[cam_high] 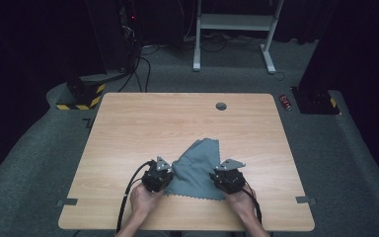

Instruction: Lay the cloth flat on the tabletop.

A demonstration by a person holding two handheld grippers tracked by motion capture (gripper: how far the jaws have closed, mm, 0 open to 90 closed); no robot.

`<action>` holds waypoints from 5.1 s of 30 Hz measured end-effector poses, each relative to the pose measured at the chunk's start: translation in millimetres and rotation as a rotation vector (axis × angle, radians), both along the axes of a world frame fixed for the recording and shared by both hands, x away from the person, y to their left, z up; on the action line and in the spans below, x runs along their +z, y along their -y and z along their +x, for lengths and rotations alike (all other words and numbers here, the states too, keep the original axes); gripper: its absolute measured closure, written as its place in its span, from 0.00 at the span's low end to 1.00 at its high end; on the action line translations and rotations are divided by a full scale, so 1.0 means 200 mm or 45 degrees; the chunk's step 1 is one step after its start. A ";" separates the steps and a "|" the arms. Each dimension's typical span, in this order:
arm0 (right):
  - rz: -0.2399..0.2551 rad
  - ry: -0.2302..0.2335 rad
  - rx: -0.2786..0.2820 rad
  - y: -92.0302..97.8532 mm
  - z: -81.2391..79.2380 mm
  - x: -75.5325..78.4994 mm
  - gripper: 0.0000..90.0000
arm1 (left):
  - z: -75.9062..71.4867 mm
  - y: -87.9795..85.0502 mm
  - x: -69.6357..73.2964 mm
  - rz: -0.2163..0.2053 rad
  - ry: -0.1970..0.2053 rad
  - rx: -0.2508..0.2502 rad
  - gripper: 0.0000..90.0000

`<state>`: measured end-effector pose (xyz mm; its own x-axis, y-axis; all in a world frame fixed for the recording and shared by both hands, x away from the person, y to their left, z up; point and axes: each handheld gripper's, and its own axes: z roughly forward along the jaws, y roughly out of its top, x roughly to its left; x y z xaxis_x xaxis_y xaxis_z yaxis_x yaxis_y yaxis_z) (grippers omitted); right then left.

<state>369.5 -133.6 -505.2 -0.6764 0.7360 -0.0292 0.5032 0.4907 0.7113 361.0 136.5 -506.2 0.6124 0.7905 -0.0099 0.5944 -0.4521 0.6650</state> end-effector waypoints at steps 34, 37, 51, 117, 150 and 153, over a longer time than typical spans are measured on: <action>0.052 0.027 -0.085 0.08 0.06 -0.09 0.68 | 0.37 0.21 0.01 0.048 -0.085 0.054 0.78; 0.060 0.017 -0.078 0.08 0.06 -0.09 0.66 | 0.38 0.21 0.01 0.050 -0.087 0.023 0.91; 0.054 0.022 -0.074 0.08 0.06 -0.09 0.66 | 0.24 0.46 0.14 0.036 -0.025 -0.231 0.98; 0.049 0.029 -0.064 0.08 0.06 -0.09 0.66 | 0.28 0.11 0.10 0.090 0.064 0.085 0.75; 0.052 0.026 -0.068 0.08 0.06 -0.09 0.67 | 0.49 -0.10 0.06 0.217 0.039 0.254 1.00; 0.052 0.026 -0.068 0.08 0.06 -0.09 0.67 | 0.53 -0.15 0.02 0.197 -0.002 0.290 0.96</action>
<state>381.7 -149.1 -523.4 -0.6357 0.7719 -0.0116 0.5131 0.4337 0.7407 466.0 165.5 -502.6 0.4186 0.9001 0.1207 0.6936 -0.4026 0.5974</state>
